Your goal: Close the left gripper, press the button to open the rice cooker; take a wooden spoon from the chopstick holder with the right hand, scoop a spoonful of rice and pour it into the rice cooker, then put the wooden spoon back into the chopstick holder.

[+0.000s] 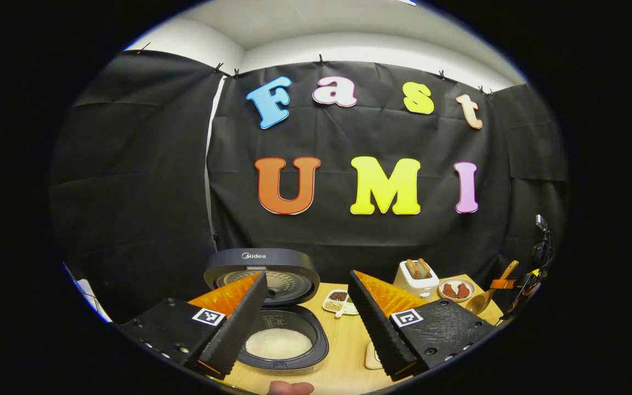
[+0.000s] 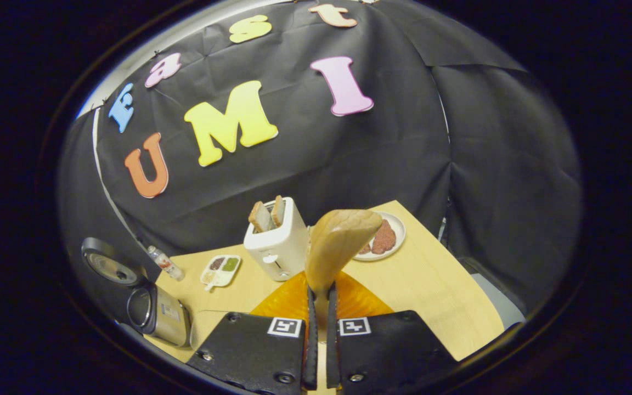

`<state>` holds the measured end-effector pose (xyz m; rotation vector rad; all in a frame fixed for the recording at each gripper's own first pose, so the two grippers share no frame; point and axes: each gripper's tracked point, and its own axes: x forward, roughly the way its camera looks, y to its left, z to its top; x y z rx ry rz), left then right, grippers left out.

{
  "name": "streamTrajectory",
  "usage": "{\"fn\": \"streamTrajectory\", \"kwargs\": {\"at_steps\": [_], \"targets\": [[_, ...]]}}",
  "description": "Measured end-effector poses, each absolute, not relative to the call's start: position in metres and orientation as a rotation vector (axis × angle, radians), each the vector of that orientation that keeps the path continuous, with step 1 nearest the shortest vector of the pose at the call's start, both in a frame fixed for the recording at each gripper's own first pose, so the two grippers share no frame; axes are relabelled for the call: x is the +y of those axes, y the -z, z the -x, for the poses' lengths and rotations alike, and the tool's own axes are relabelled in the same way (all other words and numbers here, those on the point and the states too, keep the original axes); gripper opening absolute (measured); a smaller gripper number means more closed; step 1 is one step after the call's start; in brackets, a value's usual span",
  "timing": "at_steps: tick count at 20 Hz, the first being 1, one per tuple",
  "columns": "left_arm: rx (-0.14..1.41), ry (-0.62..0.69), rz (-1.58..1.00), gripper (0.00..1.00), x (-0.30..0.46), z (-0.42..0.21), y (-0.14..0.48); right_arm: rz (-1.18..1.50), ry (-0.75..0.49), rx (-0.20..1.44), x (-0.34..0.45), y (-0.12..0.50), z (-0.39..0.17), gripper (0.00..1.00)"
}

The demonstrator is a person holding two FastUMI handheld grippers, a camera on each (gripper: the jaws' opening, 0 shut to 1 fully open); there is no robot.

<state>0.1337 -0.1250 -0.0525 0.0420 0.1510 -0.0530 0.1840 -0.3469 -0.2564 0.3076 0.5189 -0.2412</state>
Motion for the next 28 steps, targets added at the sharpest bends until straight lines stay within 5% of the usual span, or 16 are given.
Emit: {"fn": "streamTrajectory", "kwargs": {"at_steps": [8, 17, 20, 24, 26, 28], "targets": [[0.178, 0.035, -0.055, 0.95, -0.129, -0.136, 0.055, -0.324, 0.231, 0.569, -0.356, 0.331, -0.198, 0.12], [0.194, 0.006, -0.049, 0.95, -0.122, -0.132, 0.055, -0.35, 0.24, 0.549, -0.358, 0.343, -0.199, 0.18], [0.177, 0.017, -0.038, 0.95, -0.123, -0.132, 0.048, -0.313, 0.238, 0.513, -0.36, 0.319, -0.194, 0.43], [0.161, 0.018, -0.028, 0.94, -0.118, -0.132, 0.041, -0.218, 0.281, 0.423, -0.372, 0.268, -0.185, 0.51], [0.158, 0.007, -0.021, 1.0, -0.112, -0.133, 0.038, -0.163, 0.291, 0.373, -0.37, 0.237, -0.179, 0.83], [0.151, -0.002, -0.014, 0.94, -0.105, -0.134, 0.034, -0.111, 0.296, 0.321, -0.365, 0.206, -0.172, 0.93]]}}
